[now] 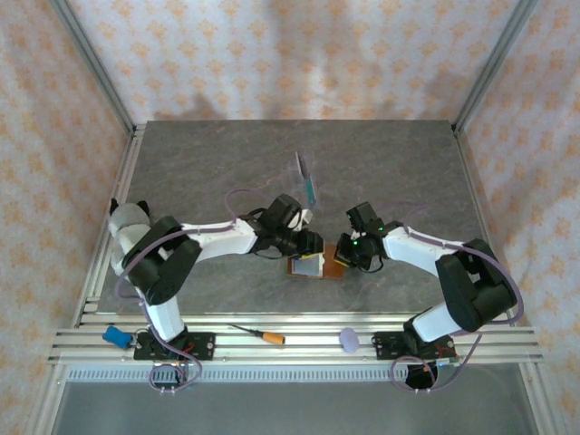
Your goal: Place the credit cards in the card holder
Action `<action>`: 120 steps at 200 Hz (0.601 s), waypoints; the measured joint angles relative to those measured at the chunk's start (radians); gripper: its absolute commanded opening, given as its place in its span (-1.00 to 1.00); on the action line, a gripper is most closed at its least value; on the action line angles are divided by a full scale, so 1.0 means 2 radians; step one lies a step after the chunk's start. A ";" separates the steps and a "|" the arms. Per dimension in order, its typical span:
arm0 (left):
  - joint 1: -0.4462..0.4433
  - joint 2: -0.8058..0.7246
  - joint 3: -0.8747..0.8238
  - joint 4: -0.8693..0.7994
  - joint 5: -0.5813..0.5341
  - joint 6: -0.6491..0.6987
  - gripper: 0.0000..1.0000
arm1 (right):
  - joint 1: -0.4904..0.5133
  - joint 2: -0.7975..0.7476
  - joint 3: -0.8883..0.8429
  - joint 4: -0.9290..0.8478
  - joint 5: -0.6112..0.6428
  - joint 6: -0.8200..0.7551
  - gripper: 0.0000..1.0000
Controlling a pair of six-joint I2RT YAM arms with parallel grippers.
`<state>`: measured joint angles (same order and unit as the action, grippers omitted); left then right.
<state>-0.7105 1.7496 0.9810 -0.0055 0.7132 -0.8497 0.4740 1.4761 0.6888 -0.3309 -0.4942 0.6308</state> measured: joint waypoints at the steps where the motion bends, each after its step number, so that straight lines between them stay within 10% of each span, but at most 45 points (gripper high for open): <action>1: 0.000 -0.001 -0.001 0.000 0.000 0.000 -0.31 | 0.000 0.000 0.000 0.000 0.000 0.000 -0.84; 120: 0.012 -0.024 -0.066 -0.025 -0.047 0.046 -0.33 | 0.000 0.003 0.014 -0.001 0.006 -0.016 -0.54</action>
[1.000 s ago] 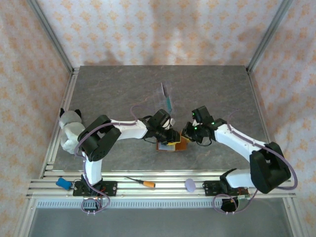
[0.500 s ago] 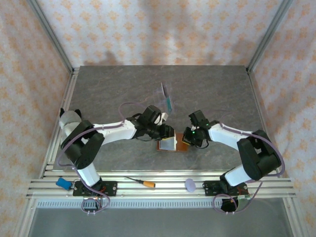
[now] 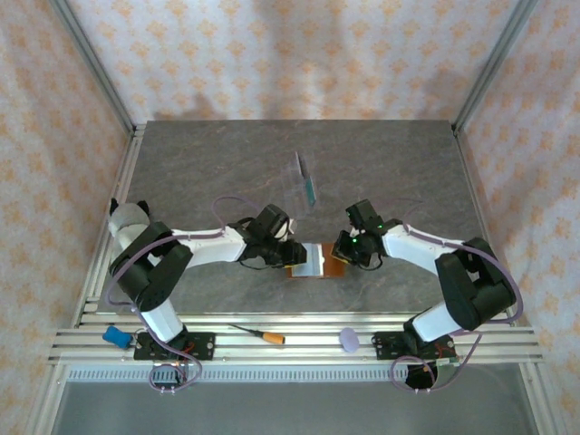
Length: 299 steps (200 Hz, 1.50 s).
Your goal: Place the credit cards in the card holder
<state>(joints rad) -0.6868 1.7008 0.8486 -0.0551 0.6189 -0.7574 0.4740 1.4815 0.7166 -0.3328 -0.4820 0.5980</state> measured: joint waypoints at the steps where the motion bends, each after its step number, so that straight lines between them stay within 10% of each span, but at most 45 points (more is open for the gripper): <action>1: 0.000 -0.001 0.000 0.000 0.000 0.000 -0.33 | 0.000 0.000 0.000 0.000 0.000 0.000 -0.53; 93: 0.001 -0.040 0.006 -0.029 -0.012 0.004 -0.17 | 0.000 -0.080 0.059 -0.018 0.043 -0.042 0.01; 190: 0.024 -0.129 0.006 -0.081 -0.042 0.017 -0.08 | 0.000 0.059 0.246 -0.038 0.114 -0.181 0.66; 299: 0.030 -0.182 -0.036 -0.122 -0.076 0.027 -0.12 | 0.002 0.207 0.408 -0.105 0.138 -0.283 0.59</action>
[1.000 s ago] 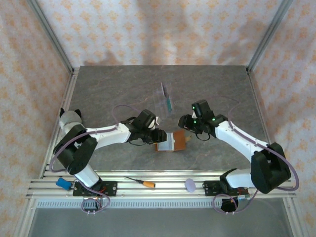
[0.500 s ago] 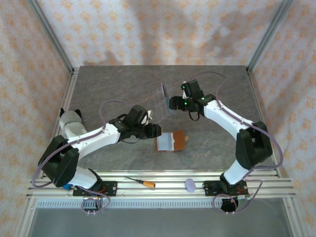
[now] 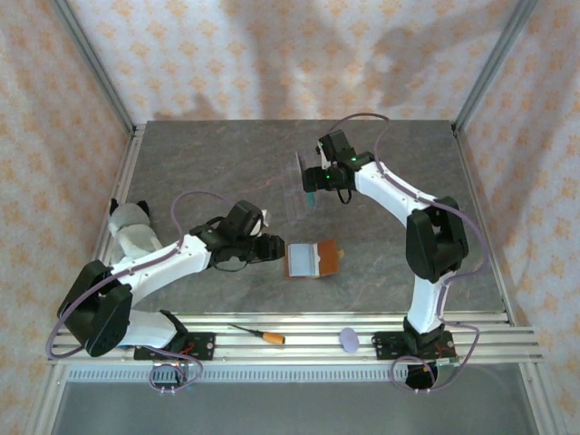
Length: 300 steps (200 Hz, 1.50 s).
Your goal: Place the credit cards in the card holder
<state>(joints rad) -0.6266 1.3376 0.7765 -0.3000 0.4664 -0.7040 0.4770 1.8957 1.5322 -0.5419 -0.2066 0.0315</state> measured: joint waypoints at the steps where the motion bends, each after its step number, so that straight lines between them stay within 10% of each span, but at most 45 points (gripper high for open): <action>1: 0.000 0.000 0.000 0.000 0.000 0.000 -0.12 | 0.000 0.001 0.000 -0.001 0.001 0.000 0.59; 133: -0.022 0.027 0.020 -0.006 0.001 0.017 -0.14 | 0.050 0.023 0.022 -0.048 0.149 -0.029 0.40; 300: -0.022 0.030 0.027 -0.026 -0.002 0.033 -0.14 | 0.093 0.055 0.054 -0.079 0.280 -0.069 -0.33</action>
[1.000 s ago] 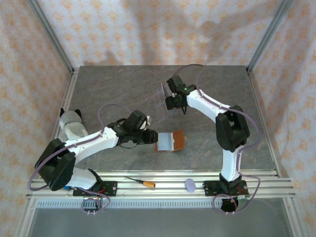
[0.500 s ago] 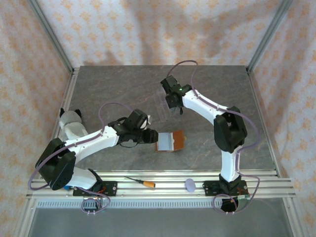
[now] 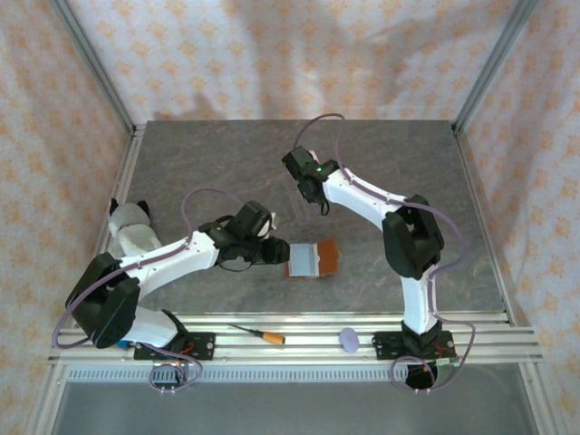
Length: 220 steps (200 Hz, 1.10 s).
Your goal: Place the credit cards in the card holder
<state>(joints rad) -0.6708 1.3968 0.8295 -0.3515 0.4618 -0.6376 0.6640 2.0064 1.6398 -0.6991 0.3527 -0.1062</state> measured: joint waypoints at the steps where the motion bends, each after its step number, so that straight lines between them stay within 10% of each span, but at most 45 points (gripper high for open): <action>1: 0.000 0.000 0.000 0.000 0.000 0.000 -0.14 | 0.000 0.001 0.001 0.000 0.000 0.000 -0.33; 106: 0.000 0.008 -0.002 0.001 -0.002 0.005 -0.14 | 0.006 0.015 0.007 -0.008 0.023 -0.006 -0.70; 220: 0.000 0.009 -0.011 0.002 -0.002 0.005 -0.14 | 0.011 0.026 0.014 -0.014 0.083 -0.018 0.05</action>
<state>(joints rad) -0.6708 1.4147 0.8070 -0.3485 0.4583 -0.6270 0.6868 2.0586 1.6669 -0.7265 0.5194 -0.1429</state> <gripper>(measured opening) 0.433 0.518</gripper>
